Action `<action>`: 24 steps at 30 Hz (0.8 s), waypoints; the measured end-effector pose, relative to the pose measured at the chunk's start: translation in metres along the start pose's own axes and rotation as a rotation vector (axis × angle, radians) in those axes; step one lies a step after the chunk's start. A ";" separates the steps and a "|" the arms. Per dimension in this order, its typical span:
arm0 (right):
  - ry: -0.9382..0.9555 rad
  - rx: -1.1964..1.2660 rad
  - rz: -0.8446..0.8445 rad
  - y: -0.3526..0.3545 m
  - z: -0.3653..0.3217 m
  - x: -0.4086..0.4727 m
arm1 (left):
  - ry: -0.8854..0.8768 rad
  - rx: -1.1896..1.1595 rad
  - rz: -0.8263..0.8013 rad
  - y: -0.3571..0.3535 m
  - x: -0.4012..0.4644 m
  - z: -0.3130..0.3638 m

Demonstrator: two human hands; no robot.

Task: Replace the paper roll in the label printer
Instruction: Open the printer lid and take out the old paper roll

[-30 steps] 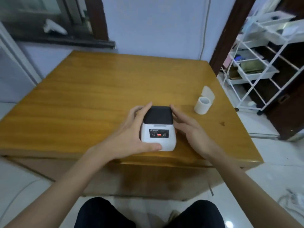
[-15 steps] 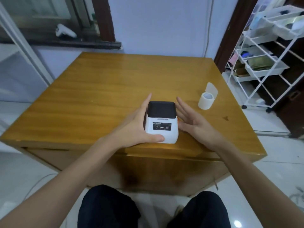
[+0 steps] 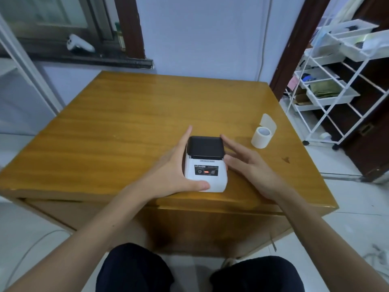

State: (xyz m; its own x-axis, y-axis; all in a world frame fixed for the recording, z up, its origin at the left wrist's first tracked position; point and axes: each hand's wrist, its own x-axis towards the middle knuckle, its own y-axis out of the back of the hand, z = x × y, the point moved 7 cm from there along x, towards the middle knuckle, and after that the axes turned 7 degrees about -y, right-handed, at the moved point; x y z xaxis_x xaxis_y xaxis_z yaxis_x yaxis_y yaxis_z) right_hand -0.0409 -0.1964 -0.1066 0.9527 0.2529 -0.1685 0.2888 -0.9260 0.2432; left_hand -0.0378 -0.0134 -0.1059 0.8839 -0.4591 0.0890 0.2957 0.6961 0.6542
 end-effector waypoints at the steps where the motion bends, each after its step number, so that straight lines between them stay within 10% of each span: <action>1: 0.004 -0.004 0.015 0.001 0.000 0.000 | 0.004 -0.006 0.000 0.000 0.000 0.000; 18: -0.333 0.132 0.232 0.018 -0.013 0.041 | -0.016 0.055 -0.070 -0.005 -0.007 0.007; 24: 0.116 -0.027 0.588 0.034 -0.039 0.006 | -0.007 0.076 -0.059 -0.004 -0.006 0.005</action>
State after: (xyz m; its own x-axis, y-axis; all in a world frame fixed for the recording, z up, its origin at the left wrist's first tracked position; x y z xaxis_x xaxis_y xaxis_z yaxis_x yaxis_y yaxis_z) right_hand -0.0217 -0.2155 -0.0616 0.9571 -0.2695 0.1063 -0.2891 -0.9128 0.2884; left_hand -0.0461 -0.0164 -0.1049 0.8631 -0.5021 0.0541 0.3182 0.6238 0.7138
